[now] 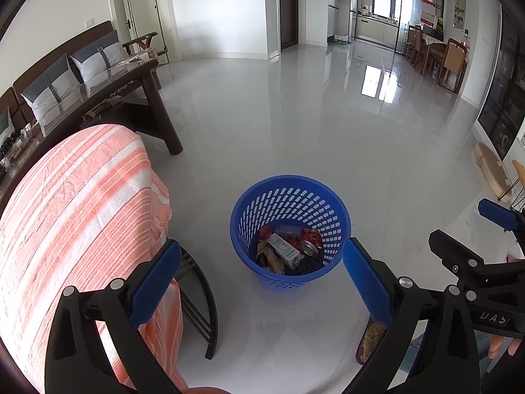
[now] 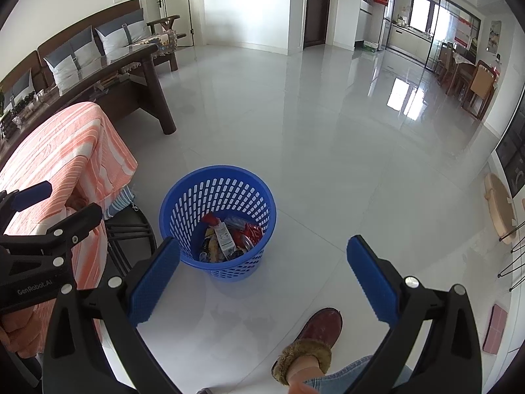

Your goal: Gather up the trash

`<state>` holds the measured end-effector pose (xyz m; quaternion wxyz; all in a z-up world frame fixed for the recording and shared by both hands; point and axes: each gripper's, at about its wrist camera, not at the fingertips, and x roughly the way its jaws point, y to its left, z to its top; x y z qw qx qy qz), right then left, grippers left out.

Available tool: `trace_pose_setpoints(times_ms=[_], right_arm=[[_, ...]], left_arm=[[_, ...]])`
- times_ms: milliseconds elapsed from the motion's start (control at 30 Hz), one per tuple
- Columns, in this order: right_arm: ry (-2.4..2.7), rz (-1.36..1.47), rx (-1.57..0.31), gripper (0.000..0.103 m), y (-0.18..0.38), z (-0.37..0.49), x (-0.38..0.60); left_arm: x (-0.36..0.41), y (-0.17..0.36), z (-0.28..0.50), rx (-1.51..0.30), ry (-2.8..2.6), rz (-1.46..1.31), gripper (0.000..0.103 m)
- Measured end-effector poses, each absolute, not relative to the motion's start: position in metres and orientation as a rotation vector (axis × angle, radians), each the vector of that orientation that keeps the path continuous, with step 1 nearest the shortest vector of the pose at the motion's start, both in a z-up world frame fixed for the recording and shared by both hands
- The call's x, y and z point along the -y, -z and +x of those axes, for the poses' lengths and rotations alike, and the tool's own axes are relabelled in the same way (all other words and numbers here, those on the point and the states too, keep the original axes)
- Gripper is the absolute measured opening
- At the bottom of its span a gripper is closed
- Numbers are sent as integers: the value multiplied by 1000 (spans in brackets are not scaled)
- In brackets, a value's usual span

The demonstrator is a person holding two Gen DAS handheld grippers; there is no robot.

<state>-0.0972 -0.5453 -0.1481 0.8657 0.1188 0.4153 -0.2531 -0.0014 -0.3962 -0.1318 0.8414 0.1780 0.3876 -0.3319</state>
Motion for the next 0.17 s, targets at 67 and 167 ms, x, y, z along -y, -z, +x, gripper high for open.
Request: trace_pose_setpoints(times_ms=[67, 167], right_arm=[[534, 250, -871, 98, 149, -98, 547], [541, 249, -873, 98, 149, -98, 548]], left_arm=[[396, 131, -1, -832, 715, 372, 98], [396, 128, -3, -818, 719, 382, 98]])
